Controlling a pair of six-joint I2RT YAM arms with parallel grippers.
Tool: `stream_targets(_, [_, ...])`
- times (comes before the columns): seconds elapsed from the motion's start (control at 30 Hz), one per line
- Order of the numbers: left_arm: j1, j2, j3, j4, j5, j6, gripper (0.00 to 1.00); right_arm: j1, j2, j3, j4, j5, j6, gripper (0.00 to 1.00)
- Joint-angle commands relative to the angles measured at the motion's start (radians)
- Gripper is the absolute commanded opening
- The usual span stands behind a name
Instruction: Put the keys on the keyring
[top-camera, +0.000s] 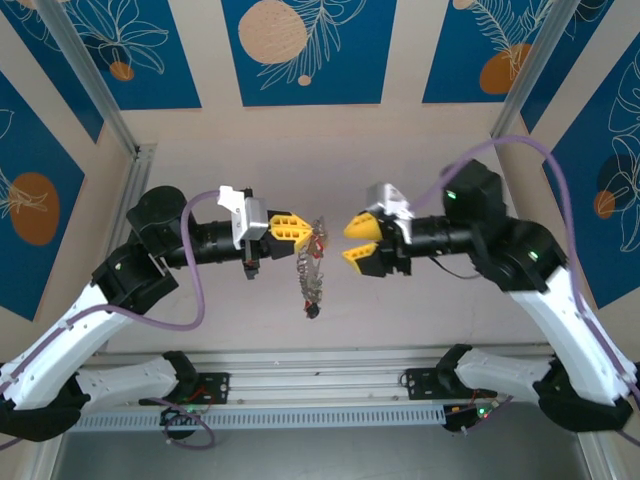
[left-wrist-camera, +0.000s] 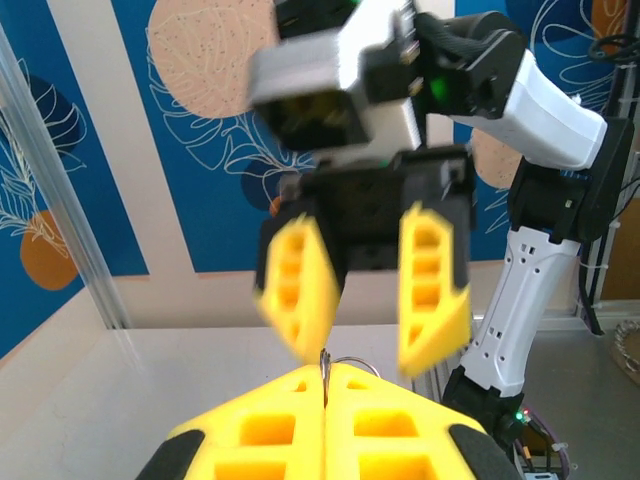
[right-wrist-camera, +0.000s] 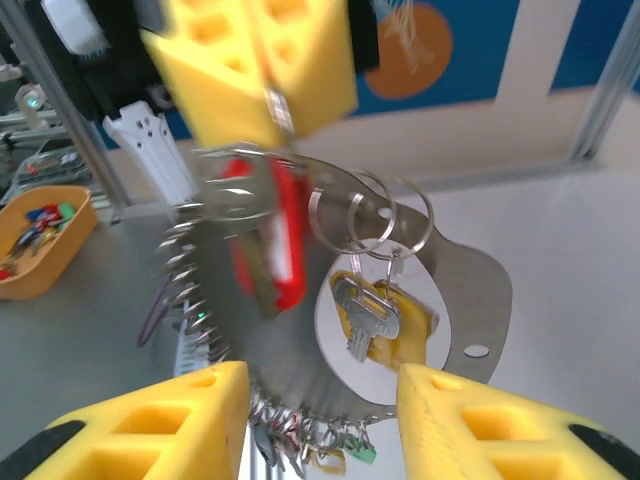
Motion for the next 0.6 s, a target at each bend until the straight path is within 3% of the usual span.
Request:
stream_targets(0.0, [-0.006,-0.017,0.020,0.084,0.053,-0.017,0.00,0.006,-0.052,-0.009,0.126,0.036,0.016,0.44])
stream_targets(0.57, [-0.006,-0.007,0.029,0.028,0.060,-0.004,0.00,0.069,0.130,0.089,0.224,-0.037,0.096,0.45])
